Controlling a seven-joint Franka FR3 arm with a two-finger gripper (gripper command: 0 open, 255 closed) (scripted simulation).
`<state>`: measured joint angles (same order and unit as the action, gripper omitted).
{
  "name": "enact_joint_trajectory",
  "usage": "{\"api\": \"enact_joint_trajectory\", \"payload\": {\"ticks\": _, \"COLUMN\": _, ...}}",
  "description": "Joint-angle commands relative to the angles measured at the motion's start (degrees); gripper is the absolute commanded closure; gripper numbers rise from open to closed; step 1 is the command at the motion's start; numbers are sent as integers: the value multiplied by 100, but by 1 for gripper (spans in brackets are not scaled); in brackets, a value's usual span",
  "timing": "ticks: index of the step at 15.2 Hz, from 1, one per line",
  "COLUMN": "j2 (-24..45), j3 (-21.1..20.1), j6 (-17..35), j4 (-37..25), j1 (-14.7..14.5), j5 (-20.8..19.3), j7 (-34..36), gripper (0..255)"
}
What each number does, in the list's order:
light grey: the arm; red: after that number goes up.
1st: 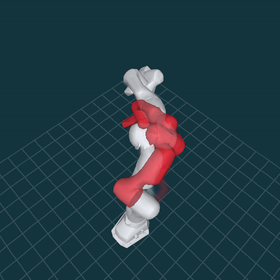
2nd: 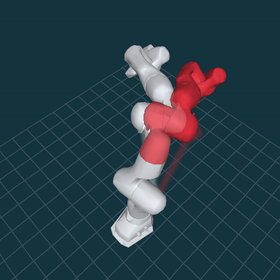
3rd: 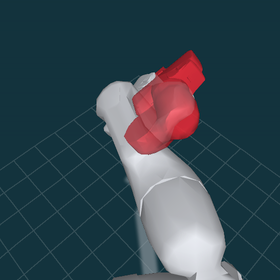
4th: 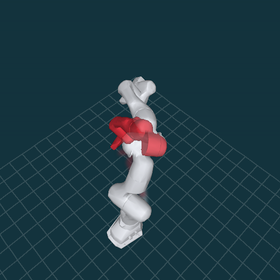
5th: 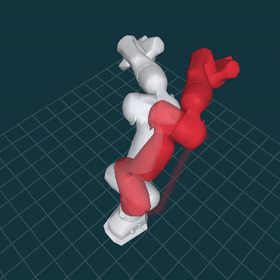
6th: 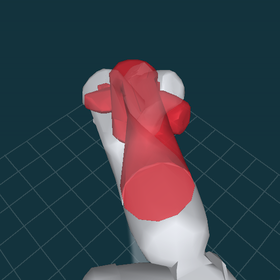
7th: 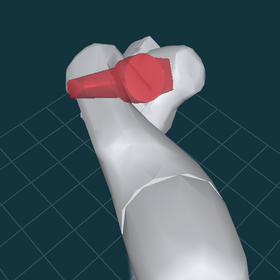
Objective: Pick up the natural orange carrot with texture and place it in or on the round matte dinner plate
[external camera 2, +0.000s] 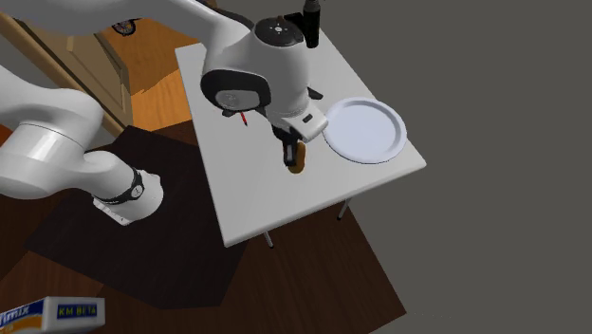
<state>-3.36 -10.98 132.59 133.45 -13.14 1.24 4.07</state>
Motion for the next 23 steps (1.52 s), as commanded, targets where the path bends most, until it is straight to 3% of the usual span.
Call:
{"api": "enact_joint_trajectory", "payload": {"ticks": 1, "j2": 431, "j3": -103, "j6": -78, "j4": -504, "j1": -74, "j5": -118, "j7": 261, "gripper": 255}}
{"api": "enact_joint_trajectory", "payload": {"ticks": 8, "j2": 1760, "j3": -267, "j6": -568, "j4": -2280, "j1": -418, "j5": -535, "j7": 966, "gripper": 255}}
{"api": "enact_joint_trajectory", "payload": {"ticks": 14, "j2": 3021, "j3": -278, "j6": -1236, "j4": -4170, "j1": -837, "j5": -850, "j7": 1400, "gripper": 255}}
{"api": "enact_joint_trajectory", "payload": {"ticks": 18, "j2": 4023, "j3": -239, "j6": -1876, "j4": -5798, "j1": -1184, "j5": -1016, "j7": 1579, "gripper": 255}}
{"api": "enact_joint_trajectory", "payload": {"ticks": 21, "j2": 5067, "j3": -180, "j6": -2621, "j4": -7593, "j1": -1527, "j5": -1125, "j7": 1636, "gripper": 255}}
{"api": "enact_joint_trajectory", "payload": {"ticks": 23, "j2": 5085, "j3": -170, "j6": -2481, "j4": -7470, "j1": -1521, "j5": -1127, "j7": 1643, "gripper": 255}}
